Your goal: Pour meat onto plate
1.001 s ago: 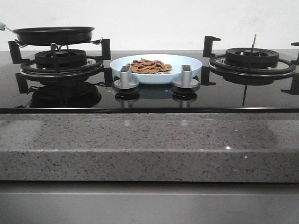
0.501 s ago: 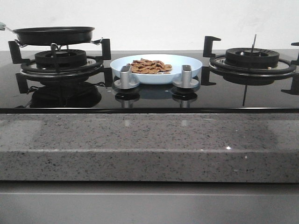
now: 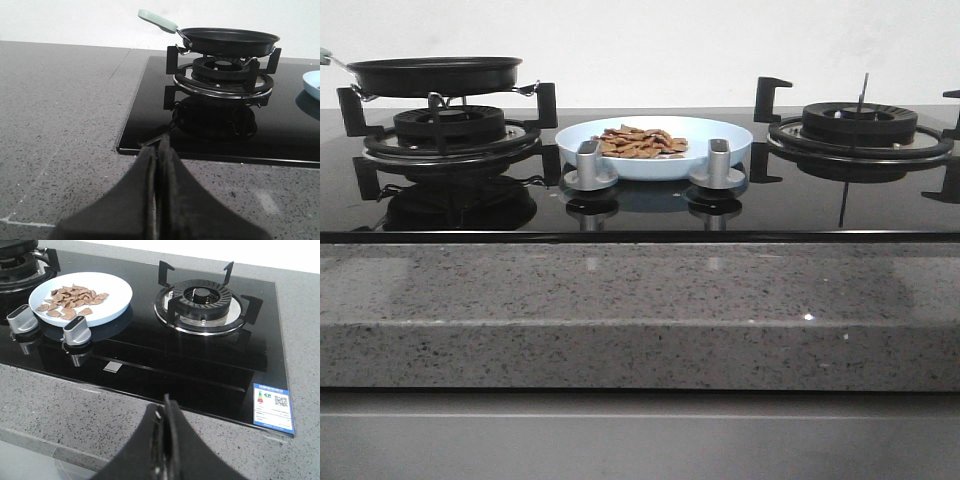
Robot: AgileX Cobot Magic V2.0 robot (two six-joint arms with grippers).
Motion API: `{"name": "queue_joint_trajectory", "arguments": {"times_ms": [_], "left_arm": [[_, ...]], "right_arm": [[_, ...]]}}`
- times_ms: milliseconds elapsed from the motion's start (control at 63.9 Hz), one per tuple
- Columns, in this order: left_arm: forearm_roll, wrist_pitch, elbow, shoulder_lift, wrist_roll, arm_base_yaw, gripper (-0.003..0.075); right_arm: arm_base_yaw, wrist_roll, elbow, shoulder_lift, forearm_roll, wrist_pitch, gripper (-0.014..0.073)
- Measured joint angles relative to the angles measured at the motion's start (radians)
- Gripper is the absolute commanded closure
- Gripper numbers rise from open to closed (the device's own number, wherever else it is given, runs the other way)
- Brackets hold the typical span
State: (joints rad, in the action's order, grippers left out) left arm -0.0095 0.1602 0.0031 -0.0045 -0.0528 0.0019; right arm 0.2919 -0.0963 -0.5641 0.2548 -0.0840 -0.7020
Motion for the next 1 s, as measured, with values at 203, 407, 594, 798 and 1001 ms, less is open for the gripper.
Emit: {"name": "queue_joint_trajectory", "arguments": {"times_ms": [203, 407, 594, 798, 1001], "left_arm": [[0.0, 0.0, 0.0, 0.0, 0.0, 0.0, 0.0741], [0.0, -0.002, 0.0, 0.0, 0.0, 0.0, 0.0741], [0.0, -0.002, 0.0, 0.0, 0.0, 0.0, 0.0741], [0.0, -0.004, 0.0, 0.0, 0.0, 0.0, 0.0741], [0.0, -0.004, 0.0, 0.0, 0.0, 0.0, 0.0741]], "right_arm": [[0.0, 0.0, 0.0, 0.0, 0.0, 0.0, 0.0652], [0.0, 0.0, 0.0, 0.0, 0.0, 0.0, 0.0652], [-0.019, 0.0, 0.062, -0.017, 0.0, 0.112, 0.0652], [-0.176, 0.0, 0.302, -0.12, 0.0, 0.414, 0.0652], [-0.28, 0.0, 0.497, -0.254, 0.029, 0.52, 0.0652]]}}
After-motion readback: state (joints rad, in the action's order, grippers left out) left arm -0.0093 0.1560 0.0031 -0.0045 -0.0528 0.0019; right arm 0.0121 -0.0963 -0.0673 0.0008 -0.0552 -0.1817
